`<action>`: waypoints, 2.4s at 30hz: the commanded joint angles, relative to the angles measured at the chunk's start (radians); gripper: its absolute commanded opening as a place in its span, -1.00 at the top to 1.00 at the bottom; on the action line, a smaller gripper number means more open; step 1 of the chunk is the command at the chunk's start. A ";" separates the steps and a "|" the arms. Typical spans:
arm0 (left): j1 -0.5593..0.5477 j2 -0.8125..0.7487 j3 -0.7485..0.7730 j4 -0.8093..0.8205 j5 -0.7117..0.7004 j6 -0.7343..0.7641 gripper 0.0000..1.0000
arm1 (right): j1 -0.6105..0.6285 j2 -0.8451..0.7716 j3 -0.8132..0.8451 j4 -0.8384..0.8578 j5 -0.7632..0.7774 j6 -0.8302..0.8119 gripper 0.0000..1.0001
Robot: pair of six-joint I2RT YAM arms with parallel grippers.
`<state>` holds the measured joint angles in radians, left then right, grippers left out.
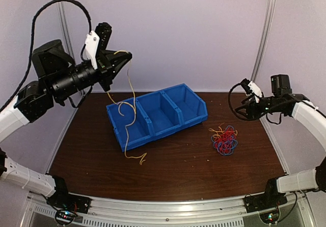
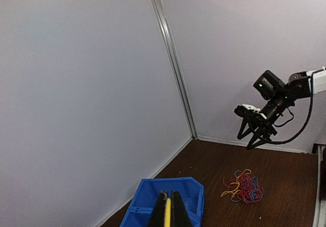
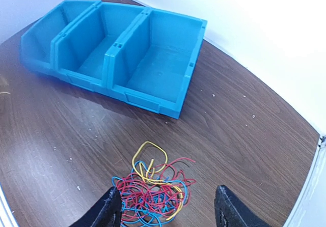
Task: Untangle the cables
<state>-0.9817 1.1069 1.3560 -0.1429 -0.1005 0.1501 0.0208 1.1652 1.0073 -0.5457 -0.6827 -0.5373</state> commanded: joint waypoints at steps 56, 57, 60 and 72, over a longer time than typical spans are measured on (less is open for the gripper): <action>-0.003 0.166 -0.207 0.494 0.179 -0.396 1.00 | 0.670 0.489 0.333 0.613 -0.364 0.647 1.00; -0.003 0.162 -0.212 0.480 0.173 -0.391 0.92 | 0.666 0.472 0.337 0.591 -0.369 0.632 1.00; -0.003 0.148 -0.236 0.419 0.124 -0.376 0.13 | 0.646 0.430 0.376 0.488 -0.412 0.587 1.00; -0.003 0.050 -0.644 0.550 0.069 -0.311 -0.31 | 0.601 0.303 0.450 0.163 -0.495 0.395 1.00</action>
<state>-0.9833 1.1767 0.8413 0.2790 -0.0219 -0.1921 0.6304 1.4967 1.4364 -0.2729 -1.1351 -0.0803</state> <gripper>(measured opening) 0.654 0.008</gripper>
